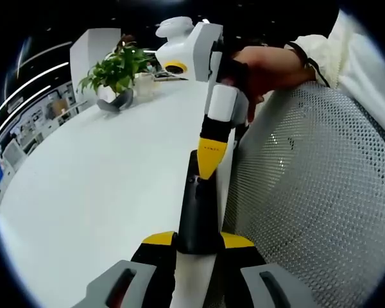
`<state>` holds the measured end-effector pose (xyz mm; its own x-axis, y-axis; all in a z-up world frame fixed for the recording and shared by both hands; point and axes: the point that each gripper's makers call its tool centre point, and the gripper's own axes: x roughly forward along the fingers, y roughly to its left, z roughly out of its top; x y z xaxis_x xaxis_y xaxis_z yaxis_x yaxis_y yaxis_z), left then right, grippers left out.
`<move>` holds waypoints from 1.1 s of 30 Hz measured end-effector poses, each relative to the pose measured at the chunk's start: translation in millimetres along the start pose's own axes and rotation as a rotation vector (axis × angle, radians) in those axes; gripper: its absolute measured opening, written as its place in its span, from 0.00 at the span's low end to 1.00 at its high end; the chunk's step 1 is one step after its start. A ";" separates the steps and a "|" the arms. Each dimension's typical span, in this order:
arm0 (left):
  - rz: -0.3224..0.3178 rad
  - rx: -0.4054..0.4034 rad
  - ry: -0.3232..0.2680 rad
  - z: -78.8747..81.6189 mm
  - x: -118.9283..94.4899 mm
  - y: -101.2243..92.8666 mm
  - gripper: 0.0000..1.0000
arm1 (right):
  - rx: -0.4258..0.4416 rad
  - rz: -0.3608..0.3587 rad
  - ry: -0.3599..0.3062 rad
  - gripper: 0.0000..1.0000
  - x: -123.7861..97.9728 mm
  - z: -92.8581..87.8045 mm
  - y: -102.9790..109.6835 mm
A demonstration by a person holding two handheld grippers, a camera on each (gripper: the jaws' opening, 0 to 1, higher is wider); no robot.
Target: Press the specified remote control buttons in sequence, fully releasing each button before pressing the next.
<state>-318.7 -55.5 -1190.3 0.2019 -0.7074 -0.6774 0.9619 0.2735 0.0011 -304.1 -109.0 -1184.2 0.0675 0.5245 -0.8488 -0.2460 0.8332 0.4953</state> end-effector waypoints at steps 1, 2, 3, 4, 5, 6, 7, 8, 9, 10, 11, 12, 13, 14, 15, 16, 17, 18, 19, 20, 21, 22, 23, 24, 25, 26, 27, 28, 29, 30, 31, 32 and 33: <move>0.000 0.000 0.000 0.0 0.0 -0.1 0.25 | -0.003 -0.004 0.002 0.00 -0.3 -0.7 0.2; 0.000 0.001 0.000 -0.1 0.0 -0.3 0.25 | -0.004 -0.006 0.014 0.00 0.0 -2.6 0.5; 0.000 0.001 0.000 0.0 0.0 -0.4 0.25 | -0.004 -0.005 0.024 0.00 0.3 -4.2 1.2; 0.000 0.001 0.000 0.1 0.1 -0.6 0.25 | -0.004 0.001 0.039 0.00 0.5 -6.7 3.0; 0.000 0.001 0.000 0.1 0.1 -0.7 0.25 | -0.004 0.005 0.047 0.00 0.6 -7.9 4.3; 0.000 0.001 0.000 0.0 0.1 -0.7 0.25 | -0.006 0.008 0.051 0.00 1.0 -8.8 5.2; 0.000 0.001 0.000 0.0 0.1 -0.8 0.25 | -0.010 0.003 0.053 0.00 1.6 -9.6 5.0; 0.000 0.001 0.000 0.0 0.0 -1.0 0.25 | -0.026 -0.016 0.052 0.00 1.0 -9.7 2.2; 0.000 0.001 0.000 0.0 0.1 -1.0 0.25 | -0.019 -0.004 0.053 0.00 0.9 -9.9 4.4; 0.000 0.001 0.000 0.0 0.1 -1.0 0.25 | -0.022 -0.007 0.053 0.00 0.7 -9.9 3.7; 0.000 0.001 -0.001 0.0 0.1 -1.0 0.25 | -0.021 -0.006 0.054 0.00 0.4 -10.1 3.9; 0.000 0.001 -0.001 -0.1 0.1 -1.0 0.25 | -0.023 -0.007 0.055 0.00 0.3 -10.2 4.0; 0.000 0.001 -0.001 -0.1 0.0 -1.0 0.25 | -0.025 -0.008 0.055 0.00 0.4 -10.4 4.1; 0.000 0.001 -0.001 0.0 -0.1 -1.1 0.25 | -0.031 -0.011 0.057 0.00 0.5 -10.7 4.1; 0.000 0.001 -0.001 0.1 -0.1 -1.1 0.25 | -0.036 -0.013 0.058 0.00 0.6 -10.9 4.3; 0.000 0.001 -0.002 0.1 0.0 -1.1 0.25 | -0.044 -0.017 0.061 0.00 0.9 -11.2 4.1; 0.000 0.001 -0.002 0.2 0.1 -1.1 0.25 | -0.048 -0.018 0.062 0.00 0.9 -11.2 4.1; 0.000 0.001 -0.002 0.2 0.2 -1.1 0.25 | -0.049 -0.019 0.062 0.00 1.1 -11.0 3.3; 0.000 0.001 -0.002 0.2 0.1 -1.0 0.25 | -0.050 -0.019 0.061 0.00 1.3 -11.0 2.9; 0.001 0.001 -0.002 0.2 0.1 -1.0 0.25 | -0.051 -0.018 0.060 0.00 1.3 -11.1 2.9; 0.001 0.001 -0.002 0.2 0.3 -0.8 0.25 | -0.051 -0.018 0.059 0.00 1.3 -11.2 2.9; 0.001 0.001 -0.002 0.1 0.4 -0.6 0.25 | -0.054 -0.019 0.057 0.00 1.7 -10.9 2.3; 0.001 0.001 -0.002 0.1 0.6 -0.5 0.25 | -0.058 -0.021 0.057 0.00 1.8 -10.9 2.2; 0.001 0.001 -0.003 0.1 0.7 -0.5 0.25 | -0.069 -0.028 0.057 0.00 2.2 -11.0 2.5; 0.001 0.001 -0.003 0.3 0.7 -0.5 0.25 | -0.086 -0.035 0.058 0.00 2.6 -10.9 2.3; 0.001 0.001 -0.004 0.6 0.6 -0.5 0.25 | -0.103 -0.044 0.077 0.00 3.3 -14.1 1.7; 0.001 0.001 -0.004 0.7 0.5 -0.6 0.25 | -0.110 -0.051 0.070 0.00 3.5 -12.7 2.5; 0.001 0.000 -0.004 1.0 0.5 -0.7 0.25 | -0.115 -0.053 0.070 0.00 3.5 -13.2 2.9; 0.001 0.000 -0.004 0.9 0.6 -0.7 0.25 | -0.114 -0.053 0.070 0.00 3.2 -14.2 2.6; 0.001 0.000 -0.004 0.7 0.7 -0.6 0.25 | -0.110 -0.051 0.070 0.00 3.2 -14.2 2.3; 0.001 -0.001 -0.004 0.6 0.7 -0.6 0.25 | -0.099 -0.044 0.070 0.00 3.0 -14.0 1.6; 0.001 -0.001 -0.004 0.6 0.7 -0.6 0.25 | -0.090 -0.038 0.069 0.00 2.7 -13.7 1.3; 0.002 -0.001 -0.005 0.5 0.8 -0.6 0.25 | -0.081 -0.034 0.069 0.00 2.6 -13.5 1.3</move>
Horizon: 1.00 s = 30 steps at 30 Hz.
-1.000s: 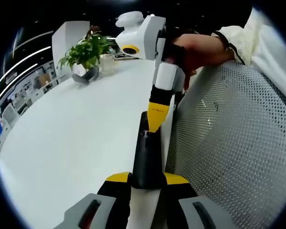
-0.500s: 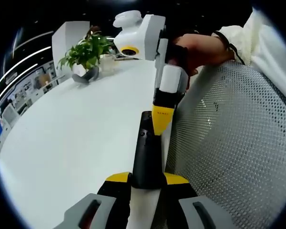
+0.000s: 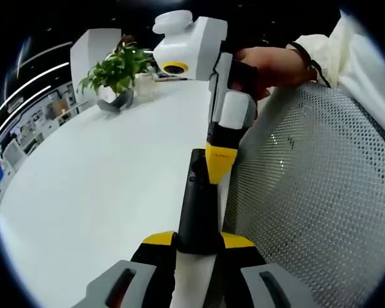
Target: Press the specified remote control buttons in sequence, fully releasing each button before pressing the next.
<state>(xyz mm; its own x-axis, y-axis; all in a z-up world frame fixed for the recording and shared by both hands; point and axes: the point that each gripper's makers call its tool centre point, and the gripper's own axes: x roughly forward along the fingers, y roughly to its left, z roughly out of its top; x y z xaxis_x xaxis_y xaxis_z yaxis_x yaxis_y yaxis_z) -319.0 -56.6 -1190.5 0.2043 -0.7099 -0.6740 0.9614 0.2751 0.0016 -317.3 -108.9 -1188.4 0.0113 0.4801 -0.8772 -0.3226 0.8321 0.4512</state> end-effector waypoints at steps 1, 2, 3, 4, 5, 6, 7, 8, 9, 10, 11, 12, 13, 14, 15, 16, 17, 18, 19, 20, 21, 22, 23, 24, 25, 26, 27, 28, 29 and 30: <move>0.000 0.001 0.000 -0.1 0.0 0.0 0.25 | 0.009 0.003 0.001 0.00 -0.1 0.2 0.1; 0.000 0.000 0.000 -0.1 0.0 0.0 0.25 | 0.014 0.006 0.002 0.00 -0.2 0.3 0.3; 0.000 0.001 0.000 0.0 0.0 -0.1 0.25 | 0.020 0.009 0.003 0.00 0.0 0.7 -0.1; 0.000 0.001 -0.001 0.0 0.0 -0.2 0.25 | 0.024 0.012 0.004 0.00 0.0 1.0 -0.3; 0.000 0.001 -0.001 0.1 0.0 -0.2 0.25 | 0.032 0.016 0.005 0.00 0.0 1.2 -0.5; 0.000 0.002 -0.001 0.0 -0.1 -0.3 0.25 | 0.038 0.018 0.005 0.00 -0.1 1.3 -0.6; -0.001 0.003 -0.001 0.0 -0.2 -0.4 0.25 | 0.044 0.020 0.005 0.00 -0.4 1.0 -0.1; -0.001 0.004 -0.001 -0.1 -0.2 -0.5 0.25 | 0.049 0.023 0.004 0.00 -0.3 0.5 0.4; -0.001 0.005 -0.001 -0.1 -0.3 -0.5 0.25 | 0.054 0.028 0.002 0.00 -0.7 0.7 1.1; -0.001 0.006 -0.001 -0.1 -0.3 -0.5 0.25 | 0.056 0.030 0.001 0.00 -0.7 1.0 1.3; -0.001 0.007 0.000 -0.1 -0.4 -0.6 0.25 | 0.058 0.032 0.001 0.00 -0.6 0.7 2.1; -0.001 0.007 0.000 -0.1 -0.4 -0.6 0.25 | 0.062 0.034 0.003 0.00 -0.7 0.6 2.4; -0.001 0.007 0.000 -0.2 -0.4 -0.6 0.25 | 0.064 0.036 0.002 0.00 -0.9 0.8 2.7; -0.001 0.007 0.000 -0.2 -0.5 -0.7 0.25 | 0.068 0.043 -0.004 0.00 -1.2 1.7 3.8; -0.001 0.008 0.000 -0.1 -0.5 -0.8 0.25 | 0.071 0.056 -0.013 0.00 -1.8 3.0 6.0; -0.002 0.012 -0.001 0.0 -0.3 -1.0 0.25 | 0.072 0.075 -0.022 0.00 -2.9 4.7 9.2; -0.001 0.012 0.000 -0.1 -0.3 -0.9 0.25 | 0.072 0.084 -0.030 0.00 -3.4 6.0 10.7; -0.002 0.011 -0.001 0.0 -0.3 -0.7 0.25 | 0.068 0.093 -0.039 0.00 -3.9 7.8 12.2; -0.002 0.012 -0.001 0.0 -0.3 -0.6 0.25 | 0.062 0.097 -0.048 0.00 -3.7 9.5 12.5; -0.002 0.012 -0.001 0.1 -0.4 -0.5 0.25 | 0.058 0.100 -0.053 0.00 -3.3 10.9 12.9; -0.002 0.012 -0.001 0.1 -0.4 -0.4 0.25 | 0.057 0.102 -0.053 0.00 -2.8 11.5 12.7; -0.002 0.012 -0.001 0.1 -0.4 -0.4 0.25 | 0.052 0.105 -0.056 0.00 -2.6 12.4 13.1; -0.002 0.013 0.000 0.2 -0.5 -0.4 0.25 | 0.047 0.107 -0.059 0.00 -2.2 13.7 13.0; -0.003 0.013 0.000 0.2 -0.4 -0.3 0.25 | 0.043 0.110 -0.063 0.00 -1.8 14.8 13.4; -0.003 0.013 0.000 0.1 -0.4 -0.1 0.25 | 0.040 0.112 -0.066 0.00 -1.5 15.6 13.4; -0.003 0.013 0.000 0.1 -0.3 0.0 0.25 | 0.038 0.112 -0.068 0.00 -1.2 16.1 13.6; -0.003 0.013 0.000 0.1 -0.3 0.0 0.25 | 0.034 0.111 -0.069 0.00 -0.4 16.8 13.3; -0.003 0.013 0.000 -0.1 -0.2 0.1 0.25 | 0.029 0.107 -0.070 0.00 0.1 17.2 12.6; -0.003 0.013 0.000 -0.2 -0.2 0.1 0.25 | 0.024 0.101 -0.070 0.00 0.7 17.1 12.3; -0.003 0.013 0.000 -0.2 -0.1 0.2 0.25 | 0.015 0.090 -0.064 0.00 2.0 16.2 11.6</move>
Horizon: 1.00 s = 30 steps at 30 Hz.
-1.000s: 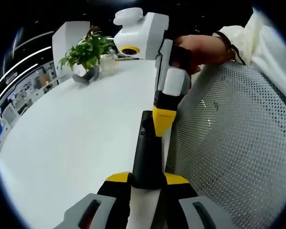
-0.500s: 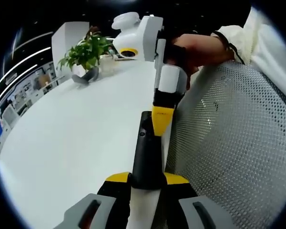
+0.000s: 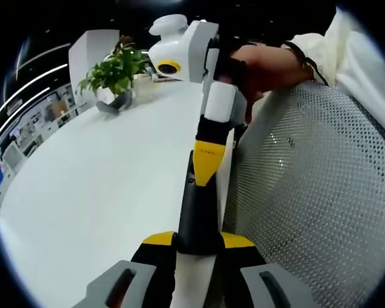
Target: Press the specified remote control buttons in sequence, fully releasing each button before pressing the next.
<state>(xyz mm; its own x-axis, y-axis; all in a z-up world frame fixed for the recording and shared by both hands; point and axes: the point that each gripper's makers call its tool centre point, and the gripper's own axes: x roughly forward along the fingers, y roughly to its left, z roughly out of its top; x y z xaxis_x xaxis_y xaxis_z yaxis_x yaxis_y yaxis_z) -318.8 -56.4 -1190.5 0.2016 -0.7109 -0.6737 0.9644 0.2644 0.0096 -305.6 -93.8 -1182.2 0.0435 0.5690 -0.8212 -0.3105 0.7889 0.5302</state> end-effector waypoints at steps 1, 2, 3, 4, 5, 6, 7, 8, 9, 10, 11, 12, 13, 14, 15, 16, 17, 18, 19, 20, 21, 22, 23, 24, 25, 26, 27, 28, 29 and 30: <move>0.000 0.000 0.000 0.0 0.0 0.0 0.25 | -0.006 -0.006 0.004 0.00 0.7 -0.8 -0.2; 0.000 0.000 0.000 0.1 0.1 0.0 0.25 | -0.011 -0.009 0.007 0.00 1.2 -1.2 0.1; 0.000 0.000 0.000 0.1 0.2 -0.1 0.25 | -0.016 -0.004 0.006 0.00 0.6 -1.5 1.6; 0.000 0.000 0.000 0.1 0.3 -0.1 0.25 | -0.021 0.002 0.002 0.00 0.6 -0.9 2.6; 0.000 0.000 0.000 0.0 0.4 -0.1 0.25 | -0.023 0.016 -0.008 0.00 0.2 0.7 4.8; 0.000 0.001 0.000 -0.1 0.5 0.1 0.25 | -0.023 0.022 -0.015 0.00 0.0 1.7 5.8; 0.000 0.001 0.000 -0.1 0.5 0.1 0.25 | -0.025 0.021 -0.019 0.00 -0.1 2.3 5.5; 0.000 0.001 0.000 -0.1 0.4 0.2 0.25 | -0.027 0.015 -0.018 0.00 0.3 2.1 4.5; 0.000 0.001 0.000 -0.1 0.4 0.3 0.25 | -0.033 -0.002 -0.010 0.00 0.9 0.8 2.0; 0.000 0.001 0.000 0.0 0.3 0.3 0.25 | -0.037 0.004 -0.011 0.00 1.0 1.1 3.9; 0.000 0.001 0.000 0.1 0.2 0.3 0.25 | -0.042 0.001 -0.013 0.00 0.6 1.2 3.6; 0.000 0.000 -0.001 0.1 0.3 0.3 0.25 | -0.044 -0.001 -0.010 0.00 0.7 0.8 3.6; 0.000 0.000 -0.001 -0.1 0.4 0.3 0.25 | -0.044 0.000 -0.010 0.00 0.8 0.8 3.2; 0.000 0.000 -0.001 0.0 0.4 0.2 0.25 | -0.041 0.001 -0.010 0.00 0.9 0.8 3.2; 0.000 0.000 -0.001 0.2 0.3 0.1 0.25 | -0.042 0.001 -0.009 0.00 0.6 0.7 2.8; 0.000 0.000 -0.001 0.3 0.3 0.0 0.25 | -0.046 -0.001 -0.008 0.00 0.6 0.7 2.9; 0.000 0.000 -0.001 0.5 0.2 -0.1 0.25 | -0.049 -0.003 -0.008 0.00 0.5 0.7 2.9; 0.000 0.000 -0.002 0.4 0.2 -0.1 0.25 | -0.054 -0.006 -0.008 0.00 0.5 0.7 3.2; 0.000 0.000 -0.002 0.3 0.1 -0.2 0.25 | -0.061 -0.009 -0.008 0.00 0.5 0.4 3.5; 0.000 0.000 -0.002 0.4 0.0 -0.2 0.25 | -0.064 -0.010 -0.008 0.00 0.5 0.4 3.6; 0.000 0.000 -0.002 0.4 -0.1 -0.3 0.25 | -0.067 -0.012 -0.008 0.00 0.8 0.6 2.9; 0.000 0.000 -0.003 0.4 -0.1 -0.2 0.25 | -0.068 -0.013 -0.008 0.00 0.9 0.8 2.5; 0.000 0.000 -0.003 0.4 -0.1 -0.2 0.25 | -0.067 -0.012 -0.008 0.00 1.0 0.8 2.4; 0.000 0.000 -0.003 0.3 -0.1 -0.1 0.25 | -0.066 -0.012 -0.009 0.00 1.1 0.8 2.4; 0.000 0.000 -0.003 0.2 -0.2 -0.1 0.25 | -0.066 -0.012 -0.009 0.00 1.0 0.9 2.4; 0.000 -0.001 -0.003 0.2 -0.2 -0.1 0.25 | -0.067 -0.013 -0.009 0.00 1.0 1.0 2.3; 0.000 -0.001 -0.003 0.2 -0.2 -0.1 0.25 | -0.068 -0.013 -0.010 0.00 1.1 1.2 2.2; 0.000 -0.001 -0.003 0.1 -0.2 0.0 0.25 | -0.070 -0.015 -0.010 0.00 1.2 1.3 2.1; 0.000 -0.003 -0.003 0.1 -0.2 0.0 0.25 | -0.076 -0.018 -0.010 0.00 1.5 1.3 2.3; 0.000 -0.004 -0.003 0.0 -0.2 -0.2 0.25 | -0.083 -0.020 -0.010 0.00 1.6 1.3 2.5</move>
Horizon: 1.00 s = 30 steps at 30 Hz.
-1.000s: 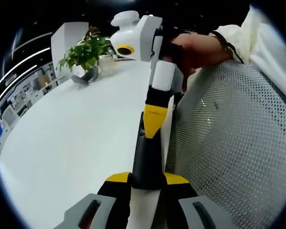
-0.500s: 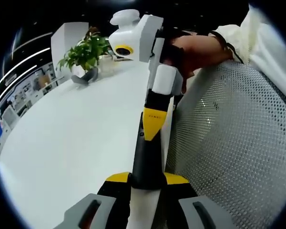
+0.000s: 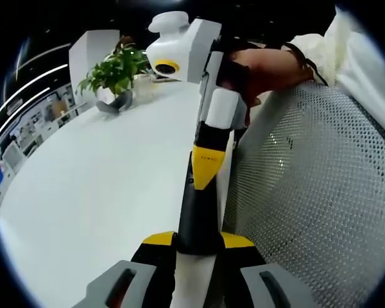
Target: Press the specified remote control buttons in sequence, fully releasing each button before pressing the next.
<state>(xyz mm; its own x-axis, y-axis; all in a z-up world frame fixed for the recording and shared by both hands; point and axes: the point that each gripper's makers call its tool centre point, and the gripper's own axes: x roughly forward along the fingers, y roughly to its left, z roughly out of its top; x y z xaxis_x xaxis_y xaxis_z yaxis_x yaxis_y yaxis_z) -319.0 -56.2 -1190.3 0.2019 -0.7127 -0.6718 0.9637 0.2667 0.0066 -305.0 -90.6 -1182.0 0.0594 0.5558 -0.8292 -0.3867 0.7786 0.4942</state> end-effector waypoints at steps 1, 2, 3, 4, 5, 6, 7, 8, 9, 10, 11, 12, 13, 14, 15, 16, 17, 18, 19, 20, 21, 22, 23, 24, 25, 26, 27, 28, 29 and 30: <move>0.000 0.001 0.000 0.0 0.0 -0.1 0.25 | 0.000 0.000 0.000 0.00 0.2 -0.1 -0.3; 0.000 0.001 0.000 -0.1 0.1 -0.2 0.25 | 0.008 0.005 -0.001 0.00 -0.1 -0.1 -0.9; 0.000 0.001 0.001 -0.1 0.1 -0.2 0.25 | 0.017 0.011 -0.002 0.00 -0.3 -0.3 -1.0; 0.000 0.002 0.000 -0.1 0.1 -0.3 0.25 | 0.031 0.018 -0.004 0.00 -0.7 -0.2 -1.0; 0.000 0.002 0.000 -0.1 0.1 -0.4 0.25 | 0.037 0.020 -0.003 0.00 -0.9 -0.2 -1.2; 0.000 0.002 0.000 0.0 0.1 -0.3 0.25 | 0.039 0.021 -0.003 0.00 -1.0 -0.4 -0.4; 0.000 0.001 0.000 0.0 0.1 -0.3 0.25 | 0.039 0.021 -0.003 0.00 -0.8 -0.4 -0.3; 0.000 0.001 0.000 0.0 0.0 -0.4 0.25 | 0.039 0.020 -0.003 0.00 -0.7 -0.3 -0.1; 0.000 0.000 0.000 0.0 -0.1 -0.4 0.25 | 0.038 0.020 -0.002 0.00 -0.7 -0.4 0.1; 0.000 0.000 0.000 0.0 -0.1 -0.3 0.25 | 0.036 0.019 -0.003 0.00 -0.7 -0.4 0.2; 0.000 0.000 0.001 -0.1 -0.1 -0.3 0.25 | 0.036 0.019 -0.003 0.00 -0.8 -0.5 0.4; 0.001 -0.001 0.002 0.0 0.0 -0.2 0.25 | 0.034 0.018 -0.002 0.00 -1.0 -0.5 0.5; 0.001 -0.001 0.001 0.0 0.1 -0.2 0.25 | 0.033 0.018 -0.001 0.00 -0.8 -0.6 0.4; 0.001 -0.001 0.001 -0.1 0.1 -0.1 0.25 | 0.031 0.018 -0.001 0.00 -0.6 -0.6 0.5; 0.001 -0.001 0.001 -0.1 0.1 -0.1 0.25 | 0.028 0.017 0.000 0.00 -0.6 -0.6 0.6; 0.001 -0.001 0.001 -0.1 0.1 -0.1 0.25 | 0.026 0.016 0.000 0.00 -0.6 -0.6 0.6; 0.001 -0.001 0.001 0.0 0.0 -0.1 0.25 | 0.023 0.016 0.000 0.00 -0.7 -0.6 0.7; 0.001 0.000 0.000 0.1 0.0 -0.2 0.25 | 0.022 0.016 0.000 0.00 -0.6 -0.5 0.9; 0.001 0.000 0.000 0.1 0.0 -0.2 0.25 | 0.022 0.018 0.001 0.00 -0.6 -0.8 1.3; 0.001 0.000 0.000 0.2 0.0 -0.3 0.25 | 0.021 0.020 0.001 0.00 -0.5 -0.9 1.6; 0.001 0.001 -0.001 0.3 -0.1 -0.3 0.25 | 0.019 0.022 0.001 0.00 -0.5 -0.9 2.0; 0.001 0.001 -0.001 0.3 -0.1 -0.4 0.25 | 0.018 0.023 0.001 0.00 -0.5 -0.8 2.4; 0.001 0.002 -0.001 0.4 0.0 -0.4 0.25 | 0.012 0.024 -0.002 0.00 -0.7 -0.5 2.9; 0.001 0.001 -0.001 0.4 0.0 -0.5 0.25 | 0.009 0.024 -0.004 0.00 -0.7 -0.2 3.4; 0.000 0.002 -0.001 0.5 0.2 -0.6 0.25 | 0.004 0.026 -0.006 0.00 -0.6 0.3 3.8; 0.000 0.002 -0.001 0.5 0.2 -0.7 0.25 | 0.002 0.027 -0.007 0.00 -0.4 0.4 4.0; 0.000 0.002 -0.002 0.5 0.3 -0.9 0.25 | -0.002 0.026 -0.007 0.00 -0.4 -0.1 4.2; 0.000 0.002 -0.002 0.6 0.3 -1.1 0.25 | -0.006 0.025 -0.006 0.00 -0.2 -0.2 4.1; 0.000 0.002 -0.002 0.6 0.3 -1.2 0.25 | -0.013 0.020 -0.006 0.00 0.1 -0.3 3.4; 0.000 0.002 -0.002 0.5 0.3 -1.3 0.25 | -0.018 0.019 -0.007 0.00 0.1 -0.1 3.5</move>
<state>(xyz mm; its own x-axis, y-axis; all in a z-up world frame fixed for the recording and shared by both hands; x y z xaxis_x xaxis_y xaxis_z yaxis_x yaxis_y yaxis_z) -320.1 -57.1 -1190.2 0.2027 -0.7138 -0.6704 0.9640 0.2657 0.0086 -306.5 -87.8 -1180.3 0.0585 0.5722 -0.8180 -0.4040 0.7629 0.5047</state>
